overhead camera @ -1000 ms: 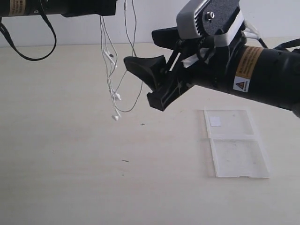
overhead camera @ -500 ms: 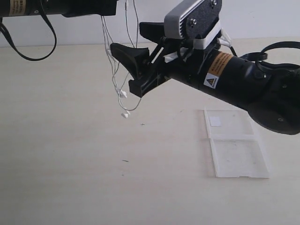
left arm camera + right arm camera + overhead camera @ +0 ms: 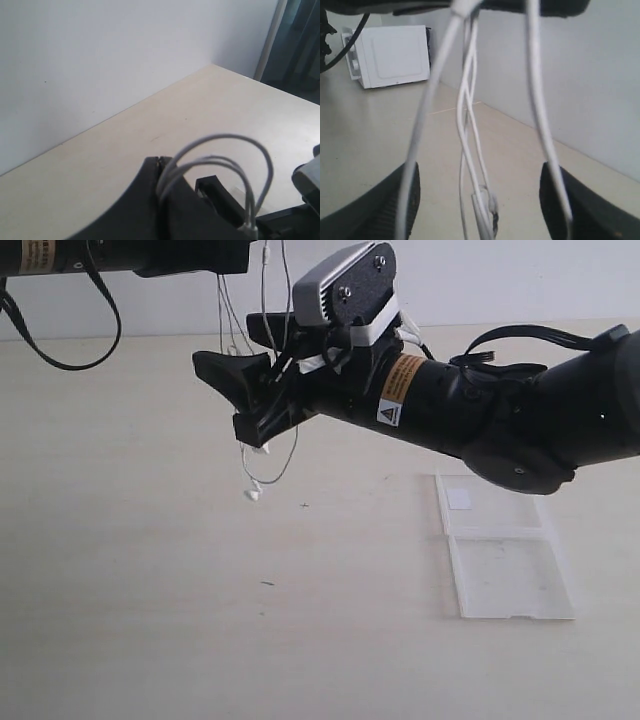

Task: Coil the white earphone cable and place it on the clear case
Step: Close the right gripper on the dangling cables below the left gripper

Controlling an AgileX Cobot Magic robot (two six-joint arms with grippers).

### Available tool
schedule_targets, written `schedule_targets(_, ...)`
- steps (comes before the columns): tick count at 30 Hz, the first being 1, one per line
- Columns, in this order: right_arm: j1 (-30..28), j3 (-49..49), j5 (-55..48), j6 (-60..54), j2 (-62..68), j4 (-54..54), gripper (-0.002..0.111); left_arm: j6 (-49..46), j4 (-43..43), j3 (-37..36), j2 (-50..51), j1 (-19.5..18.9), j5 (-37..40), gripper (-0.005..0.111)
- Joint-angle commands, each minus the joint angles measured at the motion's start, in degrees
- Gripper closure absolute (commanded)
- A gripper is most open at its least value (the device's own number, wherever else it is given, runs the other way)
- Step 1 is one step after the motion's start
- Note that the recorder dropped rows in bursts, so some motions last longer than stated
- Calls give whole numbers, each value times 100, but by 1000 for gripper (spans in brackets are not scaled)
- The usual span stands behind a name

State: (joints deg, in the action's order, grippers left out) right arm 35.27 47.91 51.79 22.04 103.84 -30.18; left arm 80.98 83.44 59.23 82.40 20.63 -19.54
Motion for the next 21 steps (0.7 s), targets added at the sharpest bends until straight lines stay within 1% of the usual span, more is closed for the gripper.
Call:
schedule_targets(1, 7, 115, 0, 173, 76, -141, 48, 45, -30, 24, -47, -12, -9, 107)
schedule_targets(5, 7, 115, -65, 265, 88, -141, 51, 45, -30, 24, -47, -12, -9, 107)
schedule_targets(11, 7, 115, -291, 336, 88, -129, 60, 45, -30, 24, -36, -12, -60, 107)
schedule_targets(15, 7, 115, -291, 336, 88, -140, 74, 45, -30, 24, -36, -12, -139, 107)
schedule_targets(17, 7, 115, -291, 336, 88, -140, 79, 45, -30, 24, -36, -12, -194, 107)
schedule_targets(21, 7, 115, -291, 336, 88, -140, 80, 45, -30, 24, -36, -12, -231, 107)
